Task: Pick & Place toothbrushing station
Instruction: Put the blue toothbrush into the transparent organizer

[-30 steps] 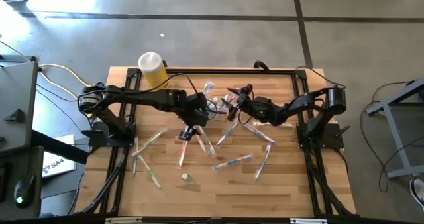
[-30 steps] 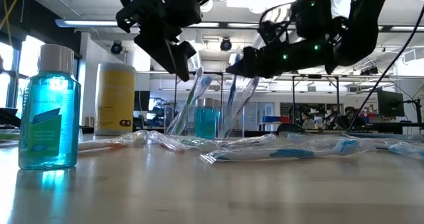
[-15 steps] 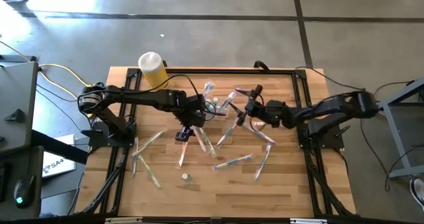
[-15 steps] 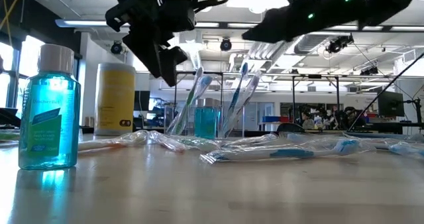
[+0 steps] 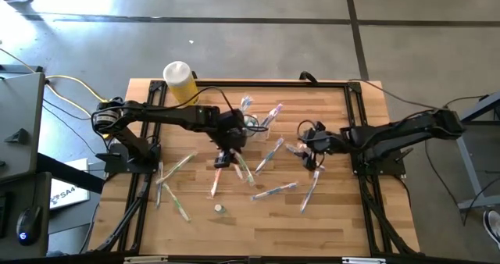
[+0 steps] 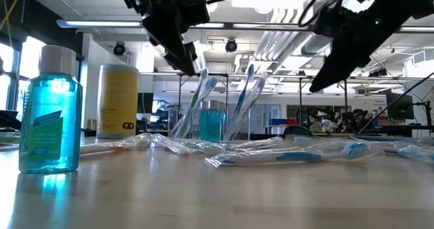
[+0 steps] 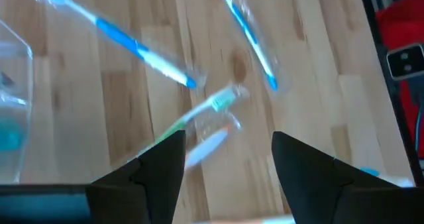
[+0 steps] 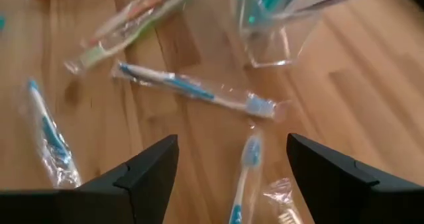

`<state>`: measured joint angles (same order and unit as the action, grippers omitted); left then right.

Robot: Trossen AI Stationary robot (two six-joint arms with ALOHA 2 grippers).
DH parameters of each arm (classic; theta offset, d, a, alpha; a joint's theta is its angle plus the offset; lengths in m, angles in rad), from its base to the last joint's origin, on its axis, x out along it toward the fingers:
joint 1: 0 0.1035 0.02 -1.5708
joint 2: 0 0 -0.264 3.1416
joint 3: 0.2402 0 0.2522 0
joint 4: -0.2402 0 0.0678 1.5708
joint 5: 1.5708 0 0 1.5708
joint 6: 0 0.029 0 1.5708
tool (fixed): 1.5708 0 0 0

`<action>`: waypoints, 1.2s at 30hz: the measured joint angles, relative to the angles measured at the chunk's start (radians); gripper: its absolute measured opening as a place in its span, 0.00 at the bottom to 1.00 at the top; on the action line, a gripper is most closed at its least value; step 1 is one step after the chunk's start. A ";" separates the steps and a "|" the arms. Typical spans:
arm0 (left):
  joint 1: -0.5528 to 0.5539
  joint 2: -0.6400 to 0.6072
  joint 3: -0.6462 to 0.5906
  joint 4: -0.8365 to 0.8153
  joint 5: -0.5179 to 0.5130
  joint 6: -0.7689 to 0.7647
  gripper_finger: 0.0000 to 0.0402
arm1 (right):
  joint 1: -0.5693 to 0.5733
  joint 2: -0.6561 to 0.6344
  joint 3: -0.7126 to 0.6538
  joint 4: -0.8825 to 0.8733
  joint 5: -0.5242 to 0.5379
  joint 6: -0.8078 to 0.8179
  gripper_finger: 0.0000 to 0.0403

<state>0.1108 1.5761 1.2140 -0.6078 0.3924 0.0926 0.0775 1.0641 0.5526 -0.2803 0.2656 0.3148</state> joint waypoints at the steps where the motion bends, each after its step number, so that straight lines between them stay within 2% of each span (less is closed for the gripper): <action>1: 0.000 0.000 0.000 0.012 0.000 -0.001 0.54 | -0.001 0.019 0.000 0.004 -0.004 -0.003 0.68; 12: 0.000 0.000 0.000 0.033 0.000 -0.003 0.54 | -0.001 0.278 0.000 0.034 -0.010 -0.057 0.68; 18: 0.000 0.000 0.000 0.033 0.000 -0.002 0.54 | -0.006 0.421 0.002 0.117 -0.007 -0.080 0.68; 25: 0.000 0.000 0.000 0.033 0.000 -0.002 0.54 | -0.097 0.499 0.008 0.151 -0.099 -0.046 0.65; 29: 0.000 0.000 0.000 0.033 0.000 -0.002 0.54 | -0.124 0.503 0.007 0.156 -0.104 -0.067 0.52; 36: 0.000 0.000 0.000 0.033 0.000 -0.001 0.54 | -0.125 0.508 0.004 0.188 -0.106 -0.184 0.09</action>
<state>0.1104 1.5761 1.2140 -0.5747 0.3926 0.0912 -0.0471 1.5719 0.5562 -0.0925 0.1593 0.1308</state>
